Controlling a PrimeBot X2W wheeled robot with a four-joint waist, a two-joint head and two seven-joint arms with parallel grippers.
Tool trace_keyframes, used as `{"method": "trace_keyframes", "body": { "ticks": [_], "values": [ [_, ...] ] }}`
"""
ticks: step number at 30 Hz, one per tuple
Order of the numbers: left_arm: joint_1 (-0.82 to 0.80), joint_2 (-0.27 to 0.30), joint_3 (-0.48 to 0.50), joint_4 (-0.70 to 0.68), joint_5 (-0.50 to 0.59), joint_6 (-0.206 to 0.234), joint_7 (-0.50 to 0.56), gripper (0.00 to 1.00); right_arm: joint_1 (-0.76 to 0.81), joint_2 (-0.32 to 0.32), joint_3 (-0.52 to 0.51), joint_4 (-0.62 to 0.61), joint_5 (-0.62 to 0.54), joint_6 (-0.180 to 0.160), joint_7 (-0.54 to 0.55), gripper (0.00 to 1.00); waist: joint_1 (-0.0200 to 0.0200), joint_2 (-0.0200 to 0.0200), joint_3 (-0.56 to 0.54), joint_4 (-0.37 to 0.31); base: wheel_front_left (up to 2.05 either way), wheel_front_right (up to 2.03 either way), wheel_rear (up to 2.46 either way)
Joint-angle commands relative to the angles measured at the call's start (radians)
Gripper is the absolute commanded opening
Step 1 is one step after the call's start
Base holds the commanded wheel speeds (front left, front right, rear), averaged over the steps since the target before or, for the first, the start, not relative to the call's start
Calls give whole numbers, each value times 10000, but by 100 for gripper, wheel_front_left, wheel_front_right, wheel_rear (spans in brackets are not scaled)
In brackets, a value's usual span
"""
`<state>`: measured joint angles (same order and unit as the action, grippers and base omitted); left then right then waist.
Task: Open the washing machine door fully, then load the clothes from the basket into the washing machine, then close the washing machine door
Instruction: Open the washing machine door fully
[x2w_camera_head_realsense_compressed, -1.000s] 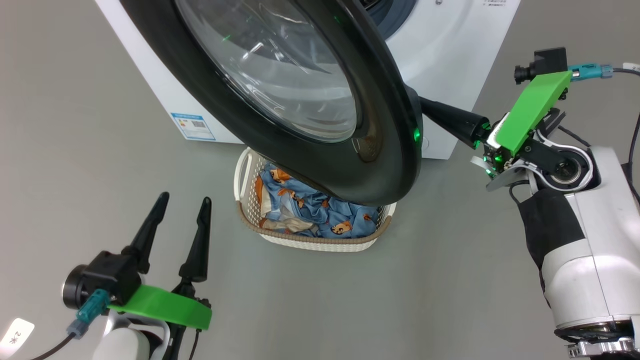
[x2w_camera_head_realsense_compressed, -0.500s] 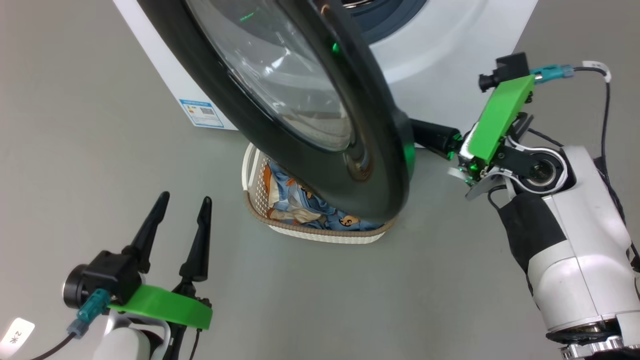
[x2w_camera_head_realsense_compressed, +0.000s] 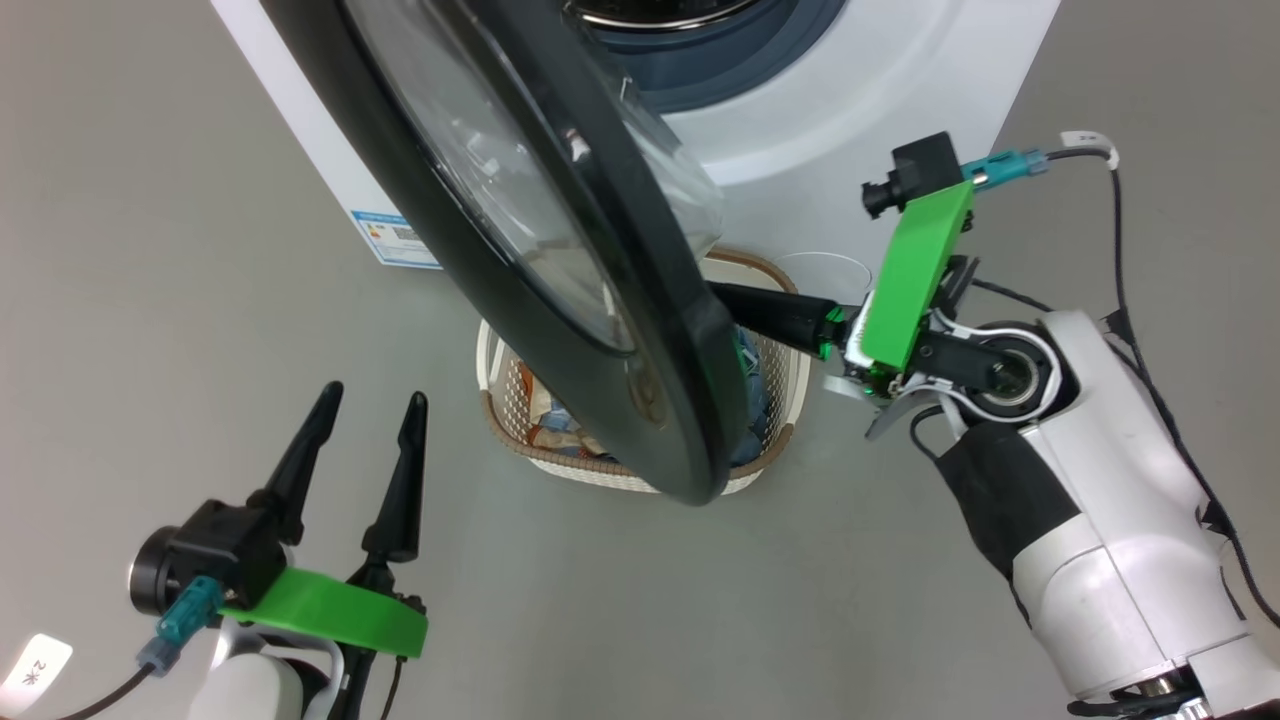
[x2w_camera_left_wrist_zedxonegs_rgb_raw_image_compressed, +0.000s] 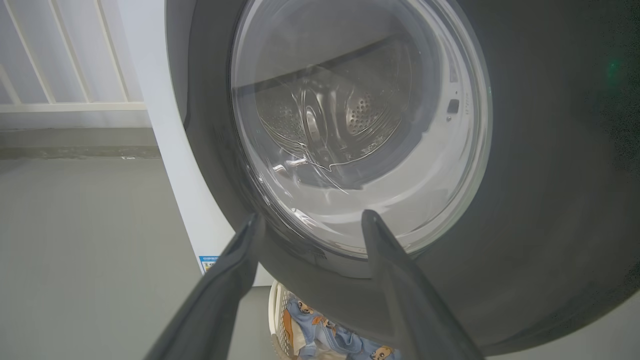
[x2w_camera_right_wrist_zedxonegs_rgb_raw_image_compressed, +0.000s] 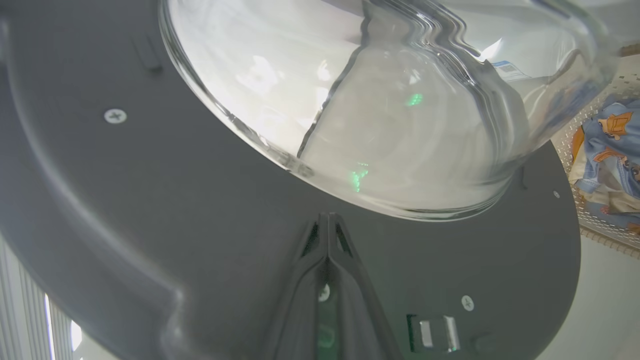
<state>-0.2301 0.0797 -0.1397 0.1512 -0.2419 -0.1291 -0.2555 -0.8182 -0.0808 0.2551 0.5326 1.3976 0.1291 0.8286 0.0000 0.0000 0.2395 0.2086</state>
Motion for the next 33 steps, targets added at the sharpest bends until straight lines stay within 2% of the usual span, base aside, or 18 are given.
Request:
{"method": "trace_keyframes", "body": {
  "ticks": [1, 17, 26, 32, 33],
  "values": [
    [-240, 201, 314, -269, 36, -15, -63, 100, 146, 305, 292, -345, 196, 16, -56, 0, 0, 0, -13, -9, 0, 0, 0],
    [-256, 170, 250, -257, 59, -15, -63, 100, 224, 306, 2486, -259, 1654, 16, -1280, 0, 0, 0, -150, -133, 0, 0, 0],
    [-146, 276, 279, -261, 82, -15, -63, 100, 318, 218, 2316, -335, 1655, 16, -2300, 0, 0, 0, -477, -527, 0, 0, 0],
    [20, 377, 370, -244, 89, -15, -63, 100, 661, -122, 2042, -711, 1433, 16, -2905, 0, 0, 0, -755, -931, 0, 0, 0],
    [89, 423, 420, -241, 89, -15, -63, 100, 825, -281, 1891, -903, 1272, 16, -3308, 0, 0, 0, -873, -1104, 0, 0, 0]
  ]
}}
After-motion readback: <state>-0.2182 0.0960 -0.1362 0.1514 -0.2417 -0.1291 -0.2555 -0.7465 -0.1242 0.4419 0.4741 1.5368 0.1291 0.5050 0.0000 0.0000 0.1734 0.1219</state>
